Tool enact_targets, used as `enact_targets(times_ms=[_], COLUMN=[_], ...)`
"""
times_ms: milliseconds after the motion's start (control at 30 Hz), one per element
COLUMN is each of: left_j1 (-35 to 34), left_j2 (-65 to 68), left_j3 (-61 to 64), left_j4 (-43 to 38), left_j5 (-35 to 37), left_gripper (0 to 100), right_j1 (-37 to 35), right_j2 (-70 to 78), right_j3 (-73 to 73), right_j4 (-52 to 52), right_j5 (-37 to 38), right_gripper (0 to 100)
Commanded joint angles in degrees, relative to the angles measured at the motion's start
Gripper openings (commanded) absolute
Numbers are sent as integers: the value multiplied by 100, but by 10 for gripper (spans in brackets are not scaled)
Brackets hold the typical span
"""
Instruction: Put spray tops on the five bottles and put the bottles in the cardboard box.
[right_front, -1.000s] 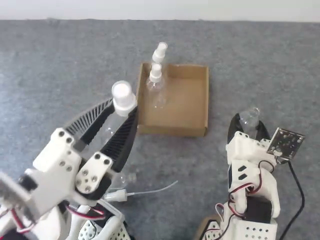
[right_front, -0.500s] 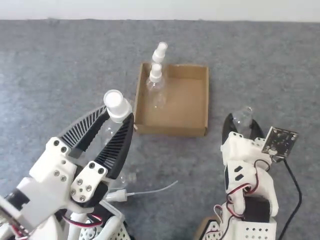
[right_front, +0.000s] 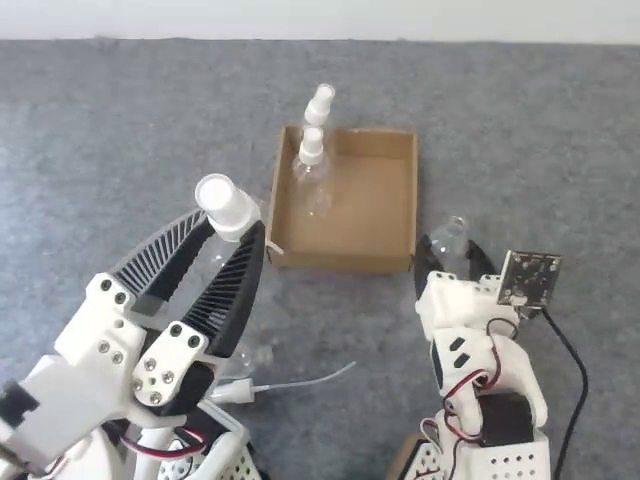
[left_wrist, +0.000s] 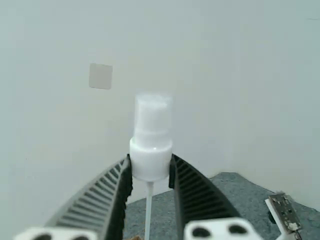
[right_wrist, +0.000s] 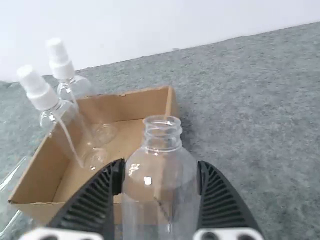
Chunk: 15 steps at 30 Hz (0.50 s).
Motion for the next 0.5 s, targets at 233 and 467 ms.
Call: enact_targets(times_ms=[233,467], left_j1=[35,26], left_j2=[-18,-18], left_j3=[400,866], left_j4=[-554,-1143], left_j5=[255,360], left_gripper=[13,13], right_j1=[-1341,-2202], right_j2=[-101,-101], right_j3=[-97,-97], right_j4=[22,-22], right_j5=[1002,1705], right_gripper=[49,48])
